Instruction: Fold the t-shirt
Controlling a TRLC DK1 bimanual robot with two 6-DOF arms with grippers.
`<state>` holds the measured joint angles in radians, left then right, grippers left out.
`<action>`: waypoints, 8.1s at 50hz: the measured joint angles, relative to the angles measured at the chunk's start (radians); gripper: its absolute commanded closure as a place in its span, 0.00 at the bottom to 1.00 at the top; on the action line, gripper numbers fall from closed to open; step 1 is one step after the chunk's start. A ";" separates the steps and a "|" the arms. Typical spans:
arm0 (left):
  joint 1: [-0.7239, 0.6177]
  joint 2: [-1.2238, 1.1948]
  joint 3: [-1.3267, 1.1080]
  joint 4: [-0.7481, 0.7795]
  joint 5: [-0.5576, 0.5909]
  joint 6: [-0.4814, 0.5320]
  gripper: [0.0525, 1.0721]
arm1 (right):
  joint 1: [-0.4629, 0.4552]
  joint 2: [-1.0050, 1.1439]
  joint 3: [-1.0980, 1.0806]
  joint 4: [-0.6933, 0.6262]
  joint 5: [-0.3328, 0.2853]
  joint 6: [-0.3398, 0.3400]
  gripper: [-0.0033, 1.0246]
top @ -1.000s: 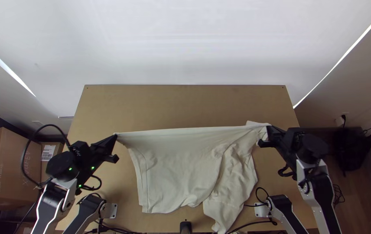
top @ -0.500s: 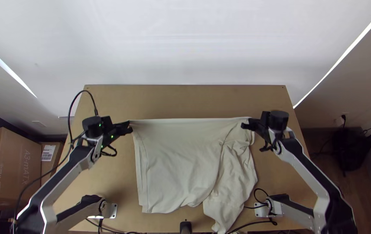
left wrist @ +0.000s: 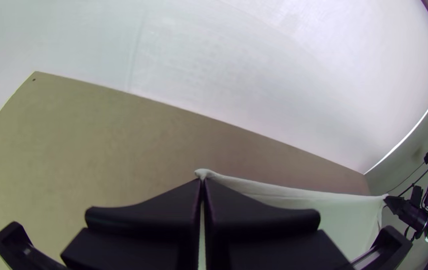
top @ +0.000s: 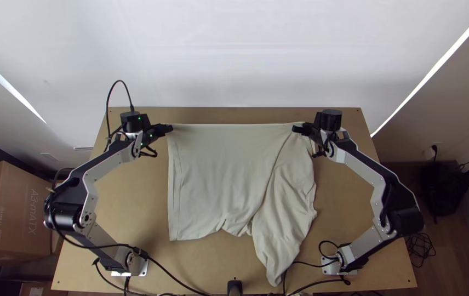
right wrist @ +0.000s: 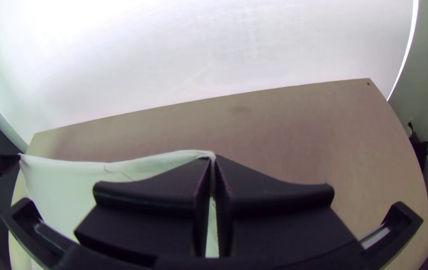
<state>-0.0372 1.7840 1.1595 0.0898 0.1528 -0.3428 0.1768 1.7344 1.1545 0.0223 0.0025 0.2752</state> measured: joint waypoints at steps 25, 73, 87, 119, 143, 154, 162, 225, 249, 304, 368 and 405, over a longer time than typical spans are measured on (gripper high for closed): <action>0.005 0.217 0.259 -0.023 -0.050 -0.006 0.55 | 0.032 0.234 0.327 0.003 0.073 0.026 0.57; 0.059 -0.555 0.051 -0.451 0.001 -0.036 0.04 | -0.001 -0.684 -0.003 -0.905 -0.053 0.375 0.04; 0.042 -0.723 0.006 -0.519 0.004 -0.036 0.04 | 0.132 -0.845 -0.157 -1.194 -0.151 0.491 0.06; -0.013 -0.725 -0.040 -0.537 0.000 -0.062 0.04 | 0.268 -0.730 -0.458 -1.156 -0.282 0.646 0.24; -0.014 -0.725 -0.049 -0.533 0.000 -0.062 0.04 | 0.276 -0.493 -0.460 -0.999 -0.330 0.583 0.38; -0.058 -0.721 -0.049 -0.585 -0.003 -0.026 0.04 | 0.297 -0.482 -0.462 -0.939 -0.255 0.548 0.97; -0.138 -0.694 -0.073 -0.745 -0.001 0.160 0.04 | 0.281 -0.485 -0.462 -0.935 -0.246 0.530 0.97; -0.164 -0.648 -0.145 -0.942 0.001 0.457 0.04 | 0.412 -0.470 -0.462 -0.889 -0.218 0.508 0.97; -0.195 -0.518 -0.151 -1.233 -0.008 0.628 0.05 | 0.407 -0.520 -0.462 -0.886 -0.215 0.509 0.97; -0.526 -0.354 -0.316 -0.988 -0.034 0.424 0.93 | 0.402 -0.549 -0.462 -0.869 -0.200 0.509 0.97; -0.031 -0.697 -0.119 -0.621 -0.035 0.280 0.97 | -0.040 -0.676 -0.120 -0.642 -0.013 0.130 0.97; -0.007 -0.712 0.292 -0.314 -0.109 0.223 0.97 | 0.000 -0.367 0.584 -0.285 0.027 -0.027 0.97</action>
<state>-0.0441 1.0718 1.4513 -0.2237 0.0433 -0.1200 0.1768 1.3674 1.7382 -0.2630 0.0292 0.2485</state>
